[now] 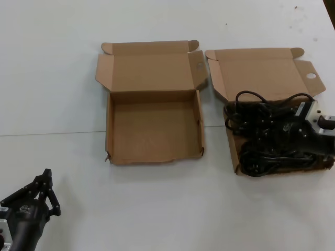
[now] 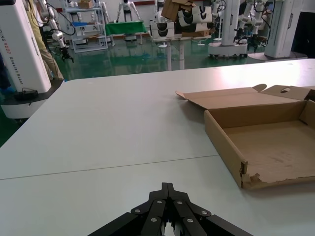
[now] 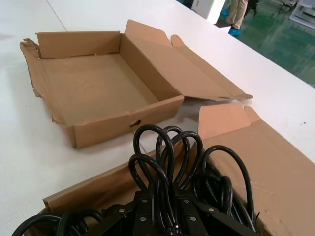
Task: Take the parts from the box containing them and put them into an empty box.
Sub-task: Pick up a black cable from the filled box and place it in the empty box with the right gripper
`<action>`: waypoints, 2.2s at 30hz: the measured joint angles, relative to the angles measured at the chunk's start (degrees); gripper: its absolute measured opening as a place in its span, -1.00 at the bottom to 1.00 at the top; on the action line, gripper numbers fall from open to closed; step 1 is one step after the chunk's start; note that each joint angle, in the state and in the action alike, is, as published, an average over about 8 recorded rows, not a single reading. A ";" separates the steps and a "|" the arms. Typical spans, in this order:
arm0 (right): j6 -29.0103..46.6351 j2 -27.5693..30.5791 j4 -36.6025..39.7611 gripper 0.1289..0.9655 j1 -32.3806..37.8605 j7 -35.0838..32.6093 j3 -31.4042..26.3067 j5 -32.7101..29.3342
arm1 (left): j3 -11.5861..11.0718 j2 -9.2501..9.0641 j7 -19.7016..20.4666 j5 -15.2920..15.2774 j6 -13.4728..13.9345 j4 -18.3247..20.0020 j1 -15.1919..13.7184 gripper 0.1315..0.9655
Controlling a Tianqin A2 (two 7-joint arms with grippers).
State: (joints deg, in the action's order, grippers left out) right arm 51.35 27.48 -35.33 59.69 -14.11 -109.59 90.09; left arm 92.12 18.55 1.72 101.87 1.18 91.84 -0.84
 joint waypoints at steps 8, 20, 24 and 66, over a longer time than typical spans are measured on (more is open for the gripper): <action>0.63 0.97 -2.64 -0.81 -0.64 0.00 0.60 0.28 | 0.00 0.00 0.00 0.00 0.00 0.00 0.00 -0.94; 1.49 5.95 -17.24 -0.82 -4.03 0.00 1.00 0.24 | 0.00 0.00 0.00 0.00 0.00 0.00 0.00 -0.94; 1.33 7.90 -23.76 -0.83 -5.05 0.00 0.88 -0.27 | 0.00 0.00 0.00 0.00 0.00 0.00 0.00 -0.94; -2.00 -10.44 -14.78 -0.84 -0.60 0.00 -2.79 2.68 | 0.00 0.00 0.00 0.00 0.00 0.00 0.00 -0.94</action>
State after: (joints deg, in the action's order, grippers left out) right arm 49.35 17.04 -50.11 59.09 -14.11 -112.38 92.77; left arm 92.12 18.55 1.72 101.87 1.18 91.84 -0.84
